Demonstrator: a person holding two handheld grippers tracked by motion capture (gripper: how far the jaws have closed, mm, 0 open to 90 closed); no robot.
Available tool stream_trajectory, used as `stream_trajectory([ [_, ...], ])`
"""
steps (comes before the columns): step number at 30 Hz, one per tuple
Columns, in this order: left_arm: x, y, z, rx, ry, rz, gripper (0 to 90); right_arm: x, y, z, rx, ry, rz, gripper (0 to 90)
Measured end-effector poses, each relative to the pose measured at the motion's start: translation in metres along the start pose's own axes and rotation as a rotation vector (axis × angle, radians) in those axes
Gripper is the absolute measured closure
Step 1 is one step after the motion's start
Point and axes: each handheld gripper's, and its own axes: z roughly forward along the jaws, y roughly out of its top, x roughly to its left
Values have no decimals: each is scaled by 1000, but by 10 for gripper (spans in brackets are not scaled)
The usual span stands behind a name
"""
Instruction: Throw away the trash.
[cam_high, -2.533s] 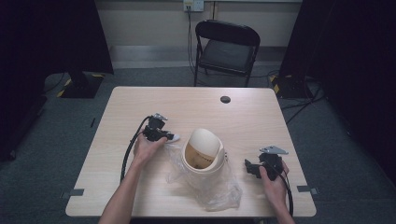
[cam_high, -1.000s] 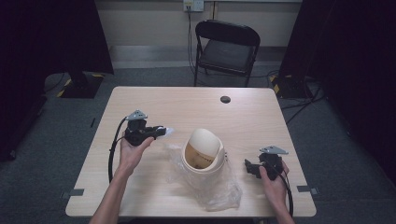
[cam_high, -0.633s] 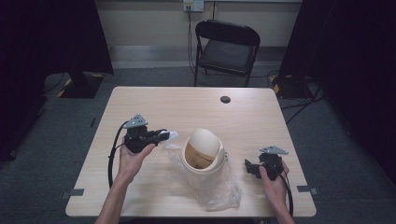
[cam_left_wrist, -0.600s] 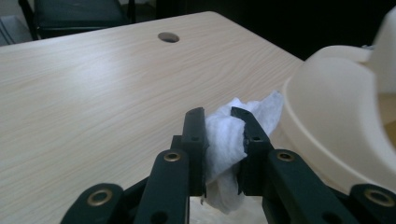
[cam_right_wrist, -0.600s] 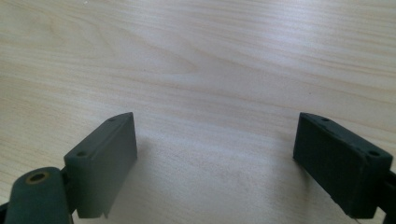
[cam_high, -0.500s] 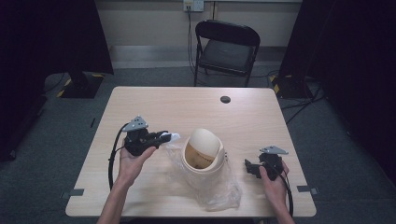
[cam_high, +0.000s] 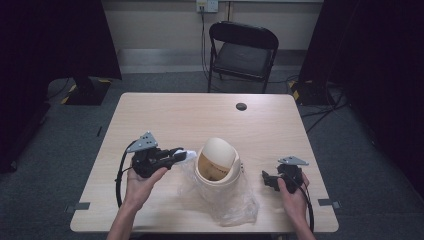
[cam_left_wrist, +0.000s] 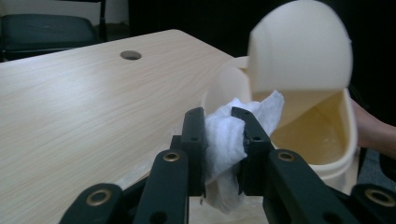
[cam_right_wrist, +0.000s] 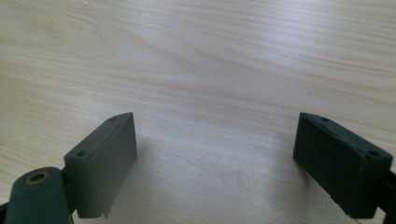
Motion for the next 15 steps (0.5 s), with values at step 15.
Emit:
stream_trajectory([
  [15, -46, 9, 29, 94, -93, 115, 762, 0, 0, 0, 0, 0, 0, 125],
])
